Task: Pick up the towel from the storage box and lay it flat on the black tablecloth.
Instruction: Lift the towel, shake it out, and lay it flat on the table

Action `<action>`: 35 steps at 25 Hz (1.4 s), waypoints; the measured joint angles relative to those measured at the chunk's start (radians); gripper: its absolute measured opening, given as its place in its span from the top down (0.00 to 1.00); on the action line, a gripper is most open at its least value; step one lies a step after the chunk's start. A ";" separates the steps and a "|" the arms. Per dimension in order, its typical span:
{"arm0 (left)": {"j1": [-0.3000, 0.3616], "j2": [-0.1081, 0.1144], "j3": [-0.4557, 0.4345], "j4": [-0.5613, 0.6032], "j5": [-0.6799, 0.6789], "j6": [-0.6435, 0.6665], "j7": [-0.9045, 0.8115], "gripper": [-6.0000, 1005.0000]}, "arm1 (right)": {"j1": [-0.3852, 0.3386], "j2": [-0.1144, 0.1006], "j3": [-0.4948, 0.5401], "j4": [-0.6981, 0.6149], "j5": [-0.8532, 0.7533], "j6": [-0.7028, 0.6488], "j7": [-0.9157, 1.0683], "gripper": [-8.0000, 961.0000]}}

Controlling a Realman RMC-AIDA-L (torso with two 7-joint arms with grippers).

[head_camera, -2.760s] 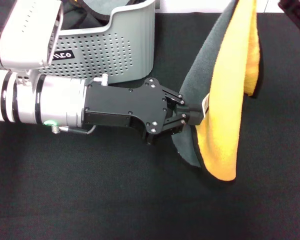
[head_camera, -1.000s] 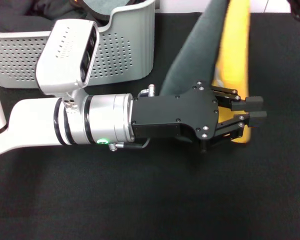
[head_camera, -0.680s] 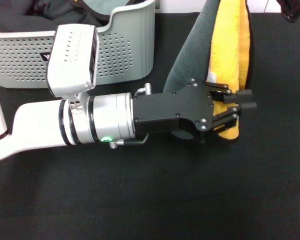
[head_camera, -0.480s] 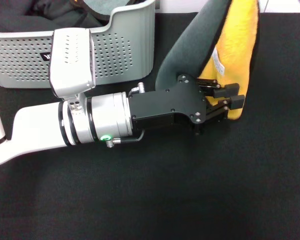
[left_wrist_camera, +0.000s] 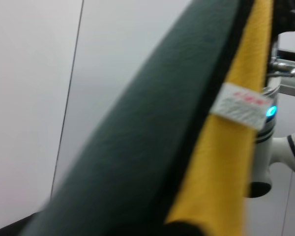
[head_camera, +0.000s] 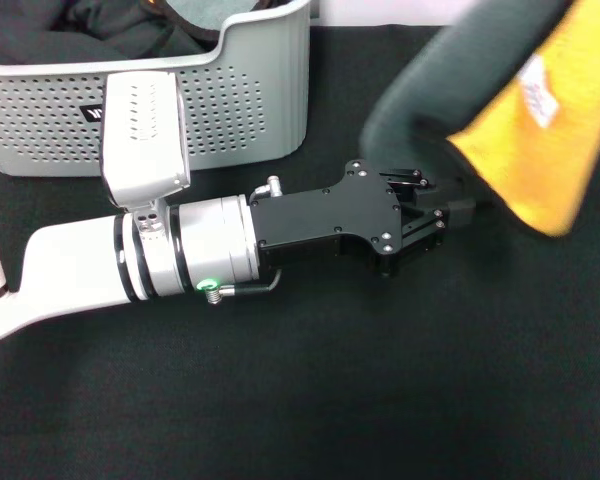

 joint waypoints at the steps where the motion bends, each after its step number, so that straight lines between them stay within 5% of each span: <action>1: 0.000 0.000 0.000 -0.001 0.000 -0.002 0.000 0.75 | -0.006 -0.003 0.000 0.000 0.017 -0.011 0.004 0.98; 19: -0.073 0.013 0.015 -0.021 0.024 0.112 -0.278 0.74 | -0.029 -0.009 -0.004 0.013 0.049 -0.028 0.008 0.98; 24: -0.106 0.014 0.009 -0.093 0.014 0.100 -0.311 0.55 | -0.024 -0.007 -0.001 0.013 0.050 -0.034 0.006 0.98; 35: -0.115 0.012 0.012 -0.116 0.015 0.084 -0.368 0.56 | -0.023 0.003 -0.005 0.013 0.055 -0.044 0.004 0.98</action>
